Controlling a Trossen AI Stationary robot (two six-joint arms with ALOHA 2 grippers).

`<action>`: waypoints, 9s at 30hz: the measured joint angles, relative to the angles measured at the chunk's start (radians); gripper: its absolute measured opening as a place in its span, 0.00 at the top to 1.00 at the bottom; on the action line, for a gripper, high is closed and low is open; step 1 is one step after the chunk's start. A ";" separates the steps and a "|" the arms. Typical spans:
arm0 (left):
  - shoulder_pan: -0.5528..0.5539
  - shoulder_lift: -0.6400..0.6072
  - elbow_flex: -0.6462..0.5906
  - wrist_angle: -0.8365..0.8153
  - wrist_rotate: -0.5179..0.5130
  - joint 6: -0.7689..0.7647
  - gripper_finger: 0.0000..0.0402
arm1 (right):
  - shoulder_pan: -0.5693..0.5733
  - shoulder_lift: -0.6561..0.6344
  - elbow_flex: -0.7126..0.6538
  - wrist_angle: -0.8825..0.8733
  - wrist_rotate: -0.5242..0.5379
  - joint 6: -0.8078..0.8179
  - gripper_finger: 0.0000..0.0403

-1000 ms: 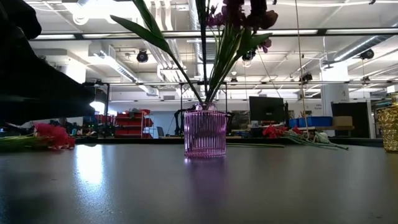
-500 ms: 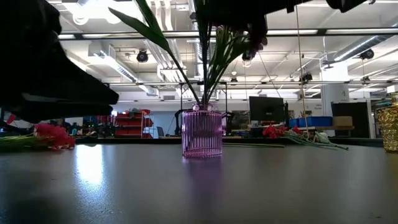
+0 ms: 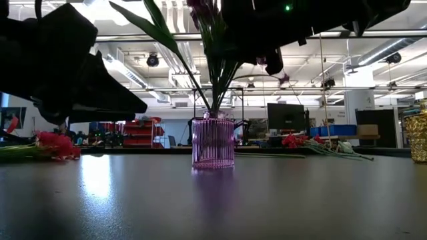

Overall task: Sort flowers into vase by color
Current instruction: Put the violet flowers into the violet vase, then put the top right red flowers into the yellow vase, then put the right white flower into the yellow vase

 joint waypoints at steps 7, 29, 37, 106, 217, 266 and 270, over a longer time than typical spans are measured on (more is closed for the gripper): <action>-0.001 -0.167 -0.025 -0.190 0.068 -0.001 0.43 | 0.000 -0.014 -0.002 -0.058 -0.031 0.015 0.72; 0.004 -0.299 -0.043 -0.543 0.192 -0.223 0.43 | -0.007 -0.192 0.090 -0.761 -0.219 0.186 0.35; 0.004 -0.303 -0.043 -0.571 0.207 -0.223 0.43 | -0.006 -0.205 0.281 -1.365 -0.373 0.281 0.34; -0.021 -0.305 -0.042 -0.481 0.249 -0.189 0.43 | -1.130 0.047 0.252 -1.409 -0.363 0.359 0.55; 0.192 -0.599 0.078 -0.635 0.079 0.319 0.43 | -0.499 -1.578 -0.274 -1.460 -0.892 0.085 0.82; 0.321 -0.653 0.034 -0.698 0.126 0.388 0.43 | -0.782 -0.632 0.451 -1.871 -0.143 0.303 0.60; 0.306 -0.653 0.034 -0.701 0.198 0.382 0.43 | -0.982 -0.513 0.452 -1.824 -0.294 0.250 0.62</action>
